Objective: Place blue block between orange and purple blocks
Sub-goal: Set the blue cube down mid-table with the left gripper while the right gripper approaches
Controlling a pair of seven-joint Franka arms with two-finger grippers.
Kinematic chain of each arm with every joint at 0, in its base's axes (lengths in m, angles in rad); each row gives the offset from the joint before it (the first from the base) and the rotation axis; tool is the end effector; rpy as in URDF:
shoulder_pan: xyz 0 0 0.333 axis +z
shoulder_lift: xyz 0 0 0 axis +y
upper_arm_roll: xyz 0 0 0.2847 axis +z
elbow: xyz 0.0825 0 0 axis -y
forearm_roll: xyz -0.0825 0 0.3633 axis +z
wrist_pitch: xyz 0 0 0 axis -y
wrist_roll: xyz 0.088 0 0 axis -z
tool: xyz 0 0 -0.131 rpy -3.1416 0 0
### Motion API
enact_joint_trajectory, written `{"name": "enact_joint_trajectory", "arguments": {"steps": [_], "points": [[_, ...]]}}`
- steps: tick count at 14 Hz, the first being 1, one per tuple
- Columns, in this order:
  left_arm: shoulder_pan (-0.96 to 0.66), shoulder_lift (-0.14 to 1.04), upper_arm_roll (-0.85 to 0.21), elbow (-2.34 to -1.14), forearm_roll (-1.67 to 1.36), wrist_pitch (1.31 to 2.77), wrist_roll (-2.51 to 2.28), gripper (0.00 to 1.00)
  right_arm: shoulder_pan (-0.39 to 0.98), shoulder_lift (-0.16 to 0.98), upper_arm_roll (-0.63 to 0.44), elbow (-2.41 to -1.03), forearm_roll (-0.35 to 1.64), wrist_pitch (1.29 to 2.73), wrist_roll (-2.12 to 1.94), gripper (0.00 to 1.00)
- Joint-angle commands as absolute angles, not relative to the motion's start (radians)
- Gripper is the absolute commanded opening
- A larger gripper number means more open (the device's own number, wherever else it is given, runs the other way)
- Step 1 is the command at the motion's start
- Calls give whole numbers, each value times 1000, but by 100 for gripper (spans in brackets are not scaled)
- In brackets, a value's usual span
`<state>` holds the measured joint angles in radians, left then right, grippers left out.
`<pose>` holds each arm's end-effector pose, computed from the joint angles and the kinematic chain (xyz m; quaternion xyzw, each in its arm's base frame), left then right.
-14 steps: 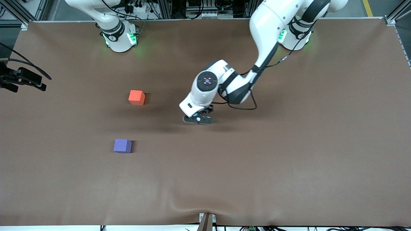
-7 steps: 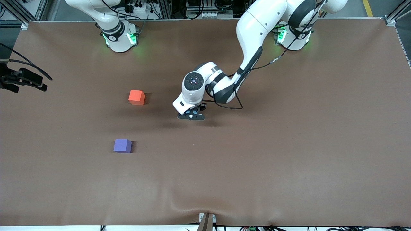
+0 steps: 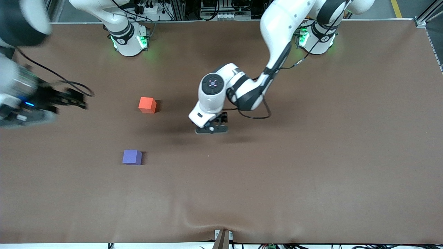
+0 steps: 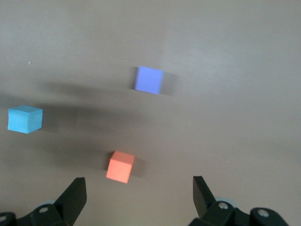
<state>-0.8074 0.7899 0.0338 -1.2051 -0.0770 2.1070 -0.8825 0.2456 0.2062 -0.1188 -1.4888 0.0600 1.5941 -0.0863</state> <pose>0.5126 -0.5163 0.2804 0.9960 0.0664 0.0215 0.0566 0.5776 0.0868 0.4933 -0.9931 -0.1047 0.0500 0.0167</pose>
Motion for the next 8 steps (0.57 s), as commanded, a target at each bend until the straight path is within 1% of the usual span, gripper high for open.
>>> {"name": "enact_joint_trajectory", "arguments": {"steps": [1,2,3,4,6,8], "points": [[-700,652,52,-1258,-77,1989,-887,100,268,271,-129,-1476,90,1638,-98,100],[-652,620,51,-1259,-52,1933,-876,100,279,282,-129,-1477,91,1635,-103,100],[-637,594,52,-1262,-5,1874,-862,100,302,320,-129,-1471,91,1635,-98,100],[-617,569,57,-1262,55,1841,-858,100,295,337,-129,-1470,100,1634,-98,100],[-534,517,52,-1264,72,1806,-845,100,333,363,-127,-1473,101,1635,-84,100],[-465,468,54,-1266,72,1761,-777,100,386,415,-127,-1473,126,1651,-14,100]]}}
